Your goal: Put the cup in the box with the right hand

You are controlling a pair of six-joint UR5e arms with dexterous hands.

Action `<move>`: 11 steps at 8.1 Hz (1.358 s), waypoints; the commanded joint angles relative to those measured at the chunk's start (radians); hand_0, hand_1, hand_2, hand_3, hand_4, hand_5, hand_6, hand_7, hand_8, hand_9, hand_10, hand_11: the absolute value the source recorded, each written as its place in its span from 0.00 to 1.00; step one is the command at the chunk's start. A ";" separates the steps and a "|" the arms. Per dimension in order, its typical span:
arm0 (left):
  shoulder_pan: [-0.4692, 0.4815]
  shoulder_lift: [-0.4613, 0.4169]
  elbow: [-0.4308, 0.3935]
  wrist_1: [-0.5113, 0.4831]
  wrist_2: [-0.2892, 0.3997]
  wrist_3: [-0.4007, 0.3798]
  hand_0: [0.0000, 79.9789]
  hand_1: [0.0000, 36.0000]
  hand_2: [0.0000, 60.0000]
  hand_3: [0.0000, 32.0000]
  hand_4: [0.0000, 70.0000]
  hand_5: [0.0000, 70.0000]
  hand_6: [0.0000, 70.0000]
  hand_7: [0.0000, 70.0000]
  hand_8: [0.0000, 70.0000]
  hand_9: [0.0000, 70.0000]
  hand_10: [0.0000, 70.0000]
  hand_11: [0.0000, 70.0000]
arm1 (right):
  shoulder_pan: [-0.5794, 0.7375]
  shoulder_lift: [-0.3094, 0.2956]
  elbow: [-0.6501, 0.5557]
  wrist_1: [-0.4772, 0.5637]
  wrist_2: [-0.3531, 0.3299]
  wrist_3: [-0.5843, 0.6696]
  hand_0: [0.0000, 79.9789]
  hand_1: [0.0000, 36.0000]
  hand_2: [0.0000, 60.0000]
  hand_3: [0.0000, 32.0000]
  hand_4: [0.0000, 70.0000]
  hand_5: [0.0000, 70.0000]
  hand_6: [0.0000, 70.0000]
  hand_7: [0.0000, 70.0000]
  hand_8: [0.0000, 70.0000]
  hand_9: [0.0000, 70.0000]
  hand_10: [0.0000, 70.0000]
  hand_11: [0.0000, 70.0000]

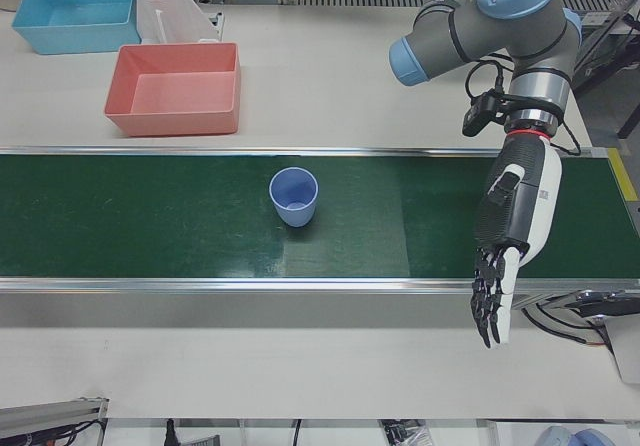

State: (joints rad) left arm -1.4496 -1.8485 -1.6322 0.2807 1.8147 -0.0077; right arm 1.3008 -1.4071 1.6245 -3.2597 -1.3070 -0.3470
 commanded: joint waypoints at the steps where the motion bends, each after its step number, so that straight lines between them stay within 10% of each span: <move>1: 0.000 0.000 0.000 0.000 0.000 0.000 0.00 0.00 0.00 0.00 0.00 0.00 0.00 0.00 0.00 0.00 0.00 0.00 | -0.002 0.000 0.002 0.002 0.000 0.000 1.00 1.00 1.00 0.00 1.00 0.38 0.55 1.00 1.00 1.00 0.94 1.00; 11: 0.000 0.000 -0.001 0.000 0.000 0.000 0.00 0.00 0.00 0.00 0.00 0.00 0.00 0.00 0.00 0.00 0.00 0.00 | -0.003 0.002 0.006 0.000 0.000 0.000 1.00 1.00 1.00 0.00 0.98 0.38 0.55 1.00 1.00 1.00 0.94 1.00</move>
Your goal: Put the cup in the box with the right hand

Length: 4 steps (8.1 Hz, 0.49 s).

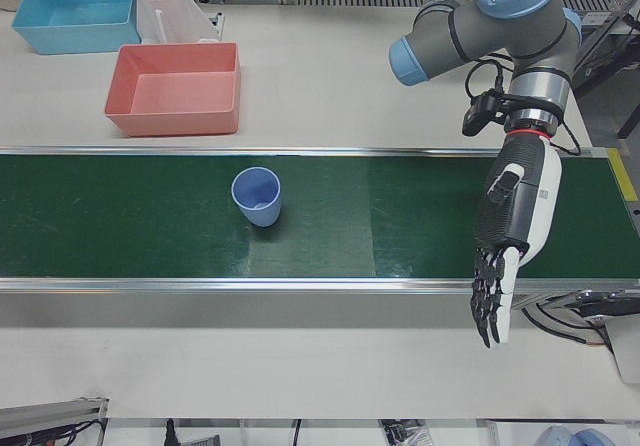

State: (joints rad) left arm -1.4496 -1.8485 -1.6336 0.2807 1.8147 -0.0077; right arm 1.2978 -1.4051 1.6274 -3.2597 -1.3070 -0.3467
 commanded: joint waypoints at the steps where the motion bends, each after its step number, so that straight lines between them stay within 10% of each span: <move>1: 0.000 0.000 0.000 0.000 0.000 0.000 0.00 0.00 0.00 0.00 0.00 0.00 0.00 0.00 0.00 0.00 0.00 0.00 | 0.000 0.000 0.003 0.000 0.000 0.000 1.00 1.00 1.00 0.00 0.89 0.37 0.54 1.00 1.00 1.00 0.93 1.00; 4: 0.000 0.000 0.001 0.000 0.000 0.000 0.00 0.00 0.00 0.00 0.00 0.00 0.00 0.00 0.00 0.00 0.00 0.00 | 0.000 0.000 0.005 0.000 0.000 0.000 1.00 1.00 1.00 0.00 0.98 0.37 0.54 1.00 1.00 1.00 0.93 1.00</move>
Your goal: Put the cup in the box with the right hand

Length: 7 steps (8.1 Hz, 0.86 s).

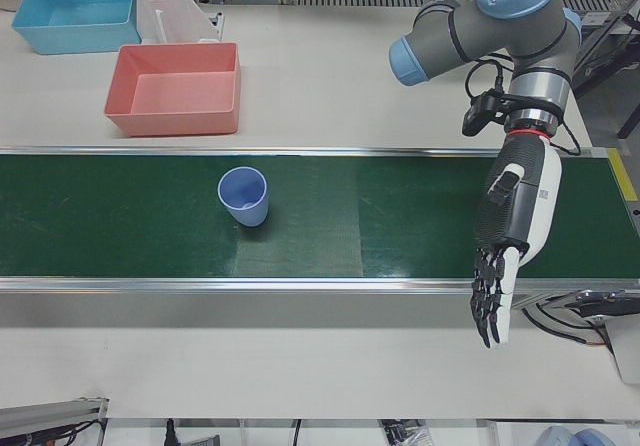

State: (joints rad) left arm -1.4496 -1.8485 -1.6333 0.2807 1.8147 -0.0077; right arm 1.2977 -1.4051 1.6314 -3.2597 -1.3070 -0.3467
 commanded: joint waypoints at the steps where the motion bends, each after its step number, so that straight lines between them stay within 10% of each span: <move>1: 0.000 0.000 0.000 0.000 0.000 0.000 0.00 0.00 0.00 0.00 0.00 0.00 0.00 0.00 0.00 0.00 0.00 0.00 | 0.000 0.000 0.001 0.000 0.000 0.000 1.00 1.00 1.00 0.00 0.99 0.37 0.54 1.00 1.00 1.00 0.93 1.00; 7: 0.000 0.000 0.000 0.000 0.000 0.000 0.00 0.00 0.00 0.00 0.00 0.00 0.00 0.00 0.00 0.00 0.00 0.00 | 0.002 0.000 0.002 0.000 0.000 0.000 1.00 1.00 1.00 0.00 0.98 0.37 0.54 1.00 0.99 1.00 0.92 1.00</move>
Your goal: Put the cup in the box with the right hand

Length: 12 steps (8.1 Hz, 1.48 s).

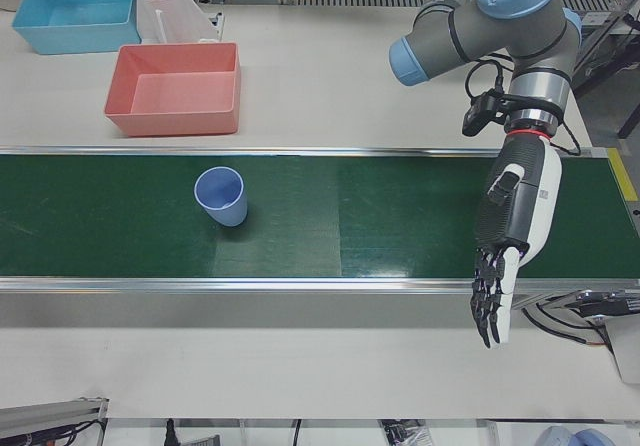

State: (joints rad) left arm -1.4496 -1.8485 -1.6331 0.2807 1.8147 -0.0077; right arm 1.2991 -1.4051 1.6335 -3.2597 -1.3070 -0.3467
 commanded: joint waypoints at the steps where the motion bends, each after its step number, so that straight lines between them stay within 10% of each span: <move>1: 0.000 0.000 0.001 0.000 0.000 0.000 0.00 0.00 0.00 0.00 0.00 0.00 0.00 0.00 0.00 0.00 0.00 0.00 | 0.000 0.000 0.000 0.000 0.000 0.000 1.00 1.00 1.00 0.00 0.89 0.37 0.54 1.00 0.99 1.00 0.92 1.00; 12: 0.000 0.000 -0.001 0.000 0.000 0.000 0.00 0.00 0.00 0.00 0.00 0.00 0.00 0.00 0.00 0.00 0.00 0.00 | -0.001 0.000 0.003 0.000 0.000 0.000 1.00 1.00 1.00 0.00 0.99 0.37 0.54 1.00 0.99 1.00 0.92 1.00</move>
State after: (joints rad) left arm -1.4496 -1.8485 -1.6337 0.2807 1.8147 -0.0077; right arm 1.2977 -1.4051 1.6367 -3.2597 -1.3070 -0.3467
